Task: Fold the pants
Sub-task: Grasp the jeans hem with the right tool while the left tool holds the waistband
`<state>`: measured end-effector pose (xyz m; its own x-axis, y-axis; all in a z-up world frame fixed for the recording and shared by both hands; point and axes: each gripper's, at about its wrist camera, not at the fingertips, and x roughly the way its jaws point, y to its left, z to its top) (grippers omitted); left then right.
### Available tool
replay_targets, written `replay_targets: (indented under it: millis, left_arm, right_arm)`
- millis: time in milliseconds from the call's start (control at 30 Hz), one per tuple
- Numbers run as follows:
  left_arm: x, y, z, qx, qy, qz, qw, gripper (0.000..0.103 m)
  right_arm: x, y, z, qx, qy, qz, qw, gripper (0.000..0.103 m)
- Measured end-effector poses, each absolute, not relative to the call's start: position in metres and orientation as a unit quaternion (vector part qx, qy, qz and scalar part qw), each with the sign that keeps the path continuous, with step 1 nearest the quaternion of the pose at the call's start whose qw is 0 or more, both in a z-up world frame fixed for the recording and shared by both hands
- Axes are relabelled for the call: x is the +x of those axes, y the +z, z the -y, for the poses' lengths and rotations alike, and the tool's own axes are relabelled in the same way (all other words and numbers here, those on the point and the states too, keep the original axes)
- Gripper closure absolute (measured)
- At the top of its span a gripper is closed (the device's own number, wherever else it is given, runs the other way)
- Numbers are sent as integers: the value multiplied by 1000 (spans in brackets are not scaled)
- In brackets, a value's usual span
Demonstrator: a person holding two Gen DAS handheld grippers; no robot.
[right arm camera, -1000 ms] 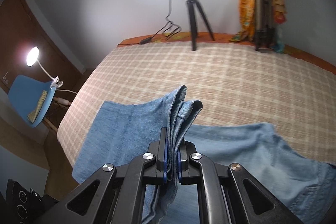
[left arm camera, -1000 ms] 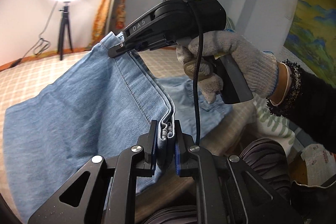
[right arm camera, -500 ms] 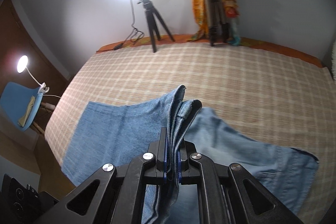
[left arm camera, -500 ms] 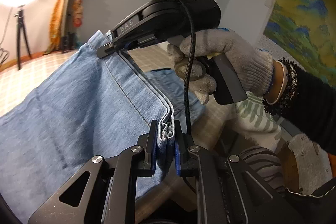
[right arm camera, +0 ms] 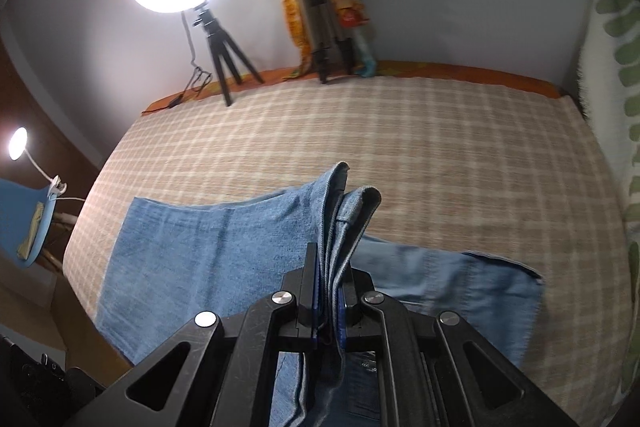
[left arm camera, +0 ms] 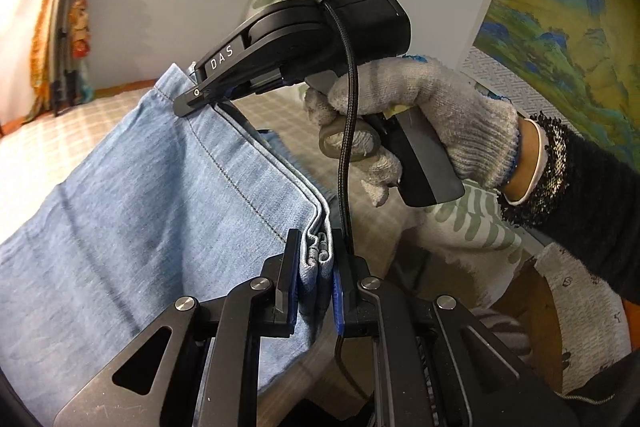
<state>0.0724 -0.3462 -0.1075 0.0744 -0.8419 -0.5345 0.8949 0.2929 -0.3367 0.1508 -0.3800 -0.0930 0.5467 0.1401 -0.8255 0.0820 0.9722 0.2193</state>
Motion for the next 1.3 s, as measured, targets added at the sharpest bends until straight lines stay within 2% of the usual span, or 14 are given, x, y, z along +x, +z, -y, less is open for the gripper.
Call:
replay_targets:
  millis: [533,933,1067,1133,1200,1300]
  left_arm:
    - [79,-114,384,51,-624,-340,701,92]
    - [87,-128,389,81,-604,-363,705,92]
    - [89,-131,389,93,-593,-372,708,87]
    - [85,-131,389,102,-585,-376,711,83]
    - [84,-130,387,111,-571,-381,719,73]
    - [84,-127,379,116,-561,-381,726,69]
  right_arm:
    - [119,-106,449,135,-39,-476,868,99]
    - [126,-146,468,136,-50,-500,854,99]
    - [128,-155,469,131,-52,-507,850,99]
    - [129,-159,471,133,-52,-511,848,99]
    - [128,-162,472,138,-54,-511,847,99]
    - [129,-164,473,145,-58,-511,845,99]
